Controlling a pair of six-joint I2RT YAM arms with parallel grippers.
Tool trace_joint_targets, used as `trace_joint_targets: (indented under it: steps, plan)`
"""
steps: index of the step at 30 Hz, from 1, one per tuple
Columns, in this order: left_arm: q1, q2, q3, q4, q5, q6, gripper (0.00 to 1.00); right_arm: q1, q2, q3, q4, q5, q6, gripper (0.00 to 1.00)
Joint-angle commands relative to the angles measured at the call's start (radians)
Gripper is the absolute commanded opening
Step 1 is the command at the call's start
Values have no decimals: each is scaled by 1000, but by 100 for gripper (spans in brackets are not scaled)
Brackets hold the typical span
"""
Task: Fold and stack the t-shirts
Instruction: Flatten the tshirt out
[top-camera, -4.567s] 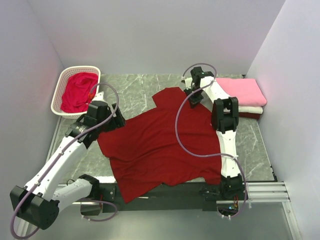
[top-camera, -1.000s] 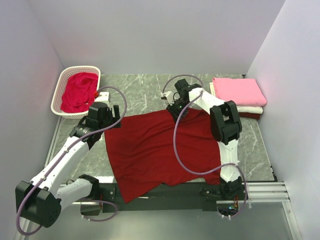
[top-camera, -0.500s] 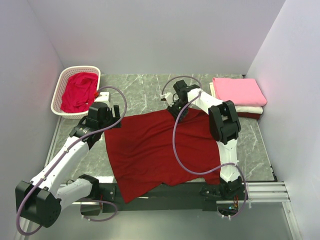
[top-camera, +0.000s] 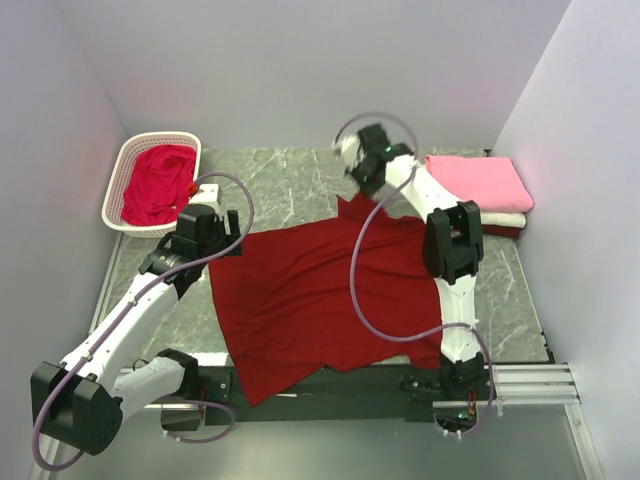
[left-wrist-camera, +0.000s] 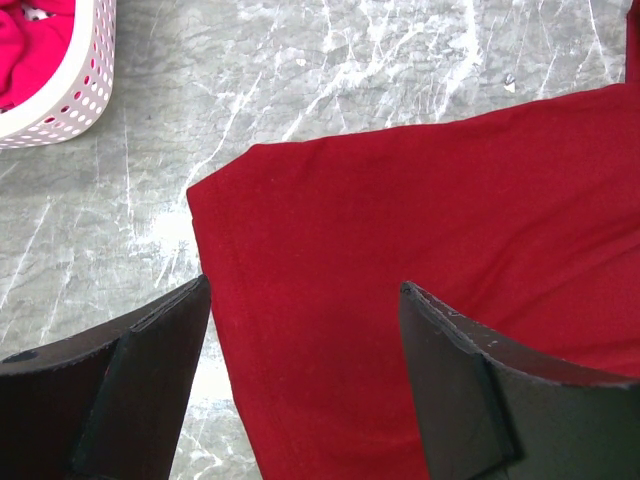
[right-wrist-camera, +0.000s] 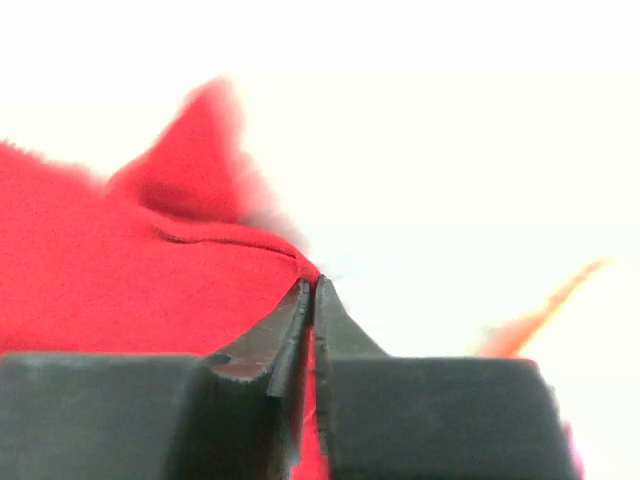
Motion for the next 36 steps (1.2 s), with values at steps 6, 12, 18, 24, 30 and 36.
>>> trace_joint_targets:
  steps: [6,12,18,24,30,36]
  plan:
    - [4,-10,-7,28,-16,2,82,-113,161,318,277,361,70,77]
    - [17,7,-4,22,-28,-15,83,-126,-8,82,319,208,74,79]
    - [143,70,0,31,37,-69,81,-112,-210,-159,82,-381,-67,68]
    - [324,266,52,-7,197,-115,66,-6,-393,-444,69,-569,-71,64]
    - [329,449,126,-51,232,-77,57,98,-398,-515,24,-612,-52,55]
    - [329,478,109,-44,222,-78,59,180,-372,-548,35,-564,-31,54]
